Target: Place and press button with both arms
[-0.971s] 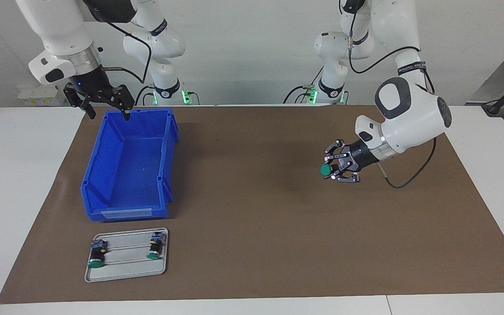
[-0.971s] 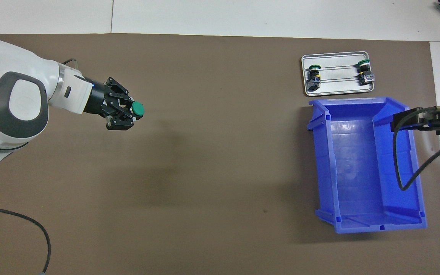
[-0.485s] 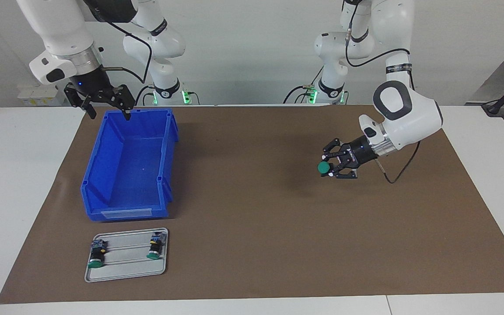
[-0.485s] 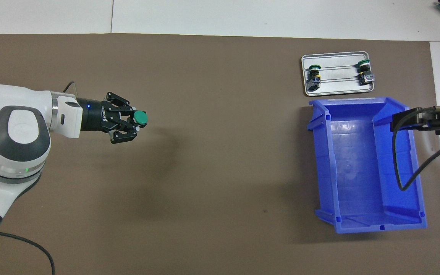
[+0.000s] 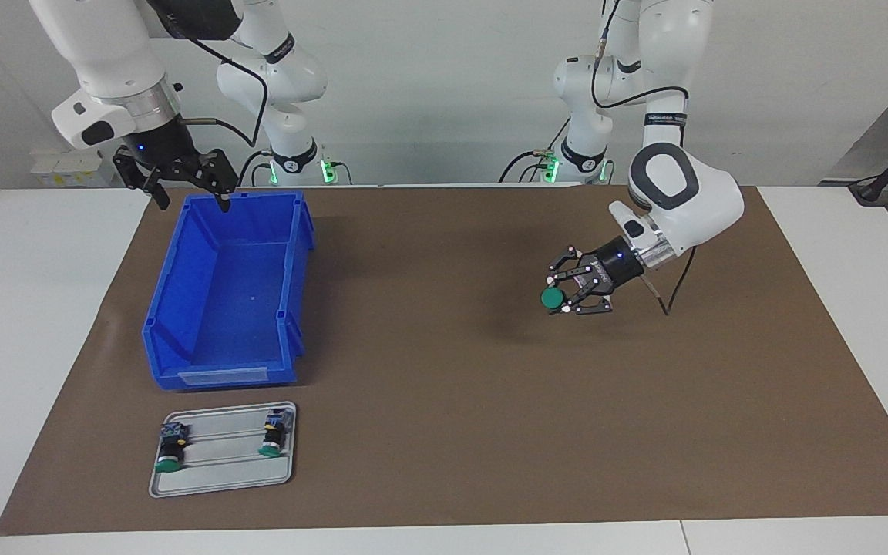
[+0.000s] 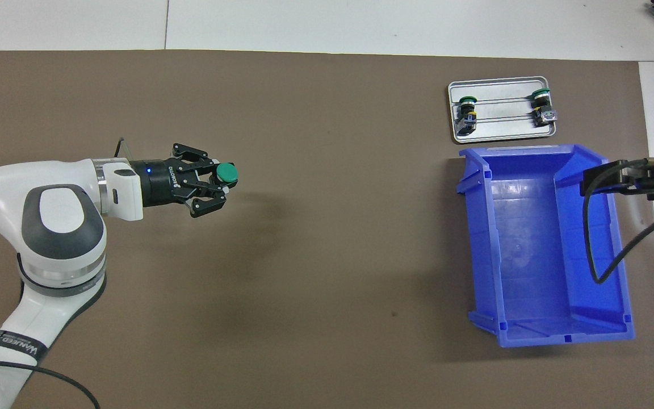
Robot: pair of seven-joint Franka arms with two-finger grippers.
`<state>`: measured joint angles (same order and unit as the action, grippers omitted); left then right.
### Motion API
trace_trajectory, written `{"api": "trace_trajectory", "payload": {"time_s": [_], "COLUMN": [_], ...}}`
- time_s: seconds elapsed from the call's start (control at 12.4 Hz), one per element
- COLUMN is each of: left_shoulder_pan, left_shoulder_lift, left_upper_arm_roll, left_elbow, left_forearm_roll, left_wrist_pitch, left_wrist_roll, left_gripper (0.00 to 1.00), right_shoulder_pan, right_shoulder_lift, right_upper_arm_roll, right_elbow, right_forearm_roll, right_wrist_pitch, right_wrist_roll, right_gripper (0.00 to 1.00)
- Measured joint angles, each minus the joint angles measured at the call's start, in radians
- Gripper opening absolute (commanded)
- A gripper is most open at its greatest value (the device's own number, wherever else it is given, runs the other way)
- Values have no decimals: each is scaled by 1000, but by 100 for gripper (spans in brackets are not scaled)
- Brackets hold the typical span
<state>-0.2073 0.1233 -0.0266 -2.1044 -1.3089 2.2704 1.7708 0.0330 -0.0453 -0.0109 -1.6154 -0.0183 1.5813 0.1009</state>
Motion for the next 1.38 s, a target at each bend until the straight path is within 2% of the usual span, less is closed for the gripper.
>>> {"api": "trace_trajectory", "payload": {"time_s": [0.32, 0.4, 0.65, 0.89, 0.97, 1.38], "left_shoulder_pan": [-82, -89, -99, -130, -145, -157], "left_shoulder_lift": [6, 13, 43, 83, 93, 103], "left_upper_arm_roll": [-2, -1, -1, -2, -3, 1], "left_elbow": [-28, -31, -36, -36, -36, -34], "left_forearm_roll": [-231, -302, -416, -678, -729, -781], "left_wrist_pitch": [126, 134, 144, 145, 146, 148], "left_wrist_roll": [93, 144, 240, 431, 472, 501], "left_gripper": [16, 16, 20, 20, 20, 18], "right_shoulder_pan": [0, 0, 0, 0, 0, 0], "right_shoulder_lift": [0, 0, 0, 0, 0, 0], "right_upper_arm_roll": [0, 0, 0, 0, 0, 0], "right_elbow": [0, 0, 0, 0, 0, 0], "right_forearm_roll": [0, 0, 0, 0, 0, 0], "right_wrist_pitch": [0, 0, 0, 0, 0, 0], "right_wrist_roll": [0, 0, 0, 0, 0, 0], "right_gripper": [100, 100, 100, 100, 100, 100]}}
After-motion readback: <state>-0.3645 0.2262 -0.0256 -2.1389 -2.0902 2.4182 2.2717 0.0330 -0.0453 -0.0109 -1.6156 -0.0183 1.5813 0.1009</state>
